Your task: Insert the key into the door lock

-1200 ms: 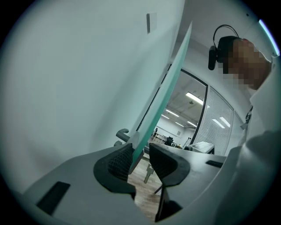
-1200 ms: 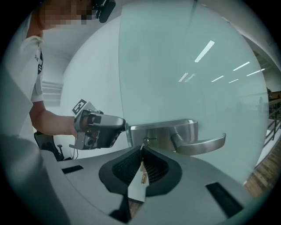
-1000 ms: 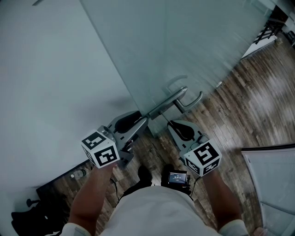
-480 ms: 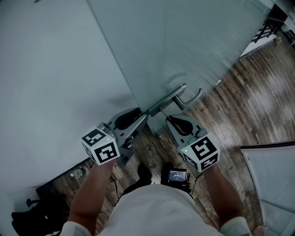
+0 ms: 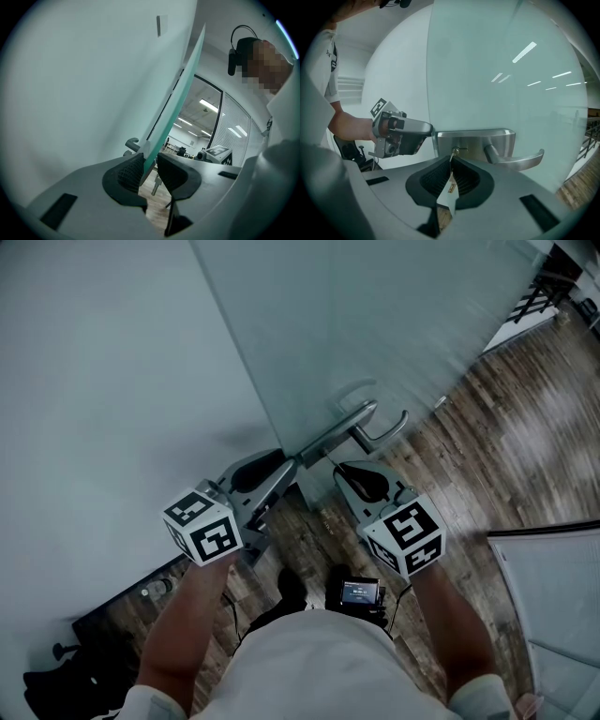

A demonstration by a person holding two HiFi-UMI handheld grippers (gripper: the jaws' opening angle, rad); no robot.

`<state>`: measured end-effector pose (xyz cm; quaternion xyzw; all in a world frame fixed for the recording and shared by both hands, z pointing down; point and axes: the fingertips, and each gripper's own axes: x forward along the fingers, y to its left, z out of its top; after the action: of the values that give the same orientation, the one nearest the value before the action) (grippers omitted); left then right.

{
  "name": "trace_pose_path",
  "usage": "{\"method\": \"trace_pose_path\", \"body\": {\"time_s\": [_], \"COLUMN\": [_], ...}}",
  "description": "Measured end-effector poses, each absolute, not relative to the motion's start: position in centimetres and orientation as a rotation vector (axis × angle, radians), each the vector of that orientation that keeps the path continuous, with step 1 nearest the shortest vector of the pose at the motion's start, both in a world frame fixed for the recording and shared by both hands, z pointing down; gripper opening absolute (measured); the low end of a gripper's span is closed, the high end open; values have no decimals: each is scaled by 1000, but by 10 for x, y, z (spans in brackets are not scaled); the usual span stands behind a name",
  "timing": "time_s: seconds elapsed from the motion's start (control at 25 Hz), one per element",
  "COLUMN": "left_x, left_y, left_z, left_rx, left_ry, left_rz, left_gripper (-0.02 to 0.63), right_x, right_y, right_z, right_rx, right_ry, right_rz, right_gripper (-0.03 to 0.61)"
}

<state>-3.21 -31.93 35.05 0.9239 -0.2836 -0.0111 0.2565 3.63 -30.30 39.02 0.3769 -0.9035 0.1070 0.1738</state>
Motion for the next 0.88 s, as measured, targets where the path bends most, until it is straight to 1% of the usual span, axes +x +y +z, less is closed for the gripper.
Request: {"method": "trace_pose_path", "body": {"time_s": [0.88], "left_x": [-32], "left_y": [-319], "left_z": [348], "left_rx": [2509], "left_ry": [-781], "left_rz": [-48], "left_gripper": [103], "right_x": [30], "right_y": [-312], "right_z": [390], "right_rx": [1103], "right_ry": [-2543], "right_rz": [354], "right_gripper": [26]}}
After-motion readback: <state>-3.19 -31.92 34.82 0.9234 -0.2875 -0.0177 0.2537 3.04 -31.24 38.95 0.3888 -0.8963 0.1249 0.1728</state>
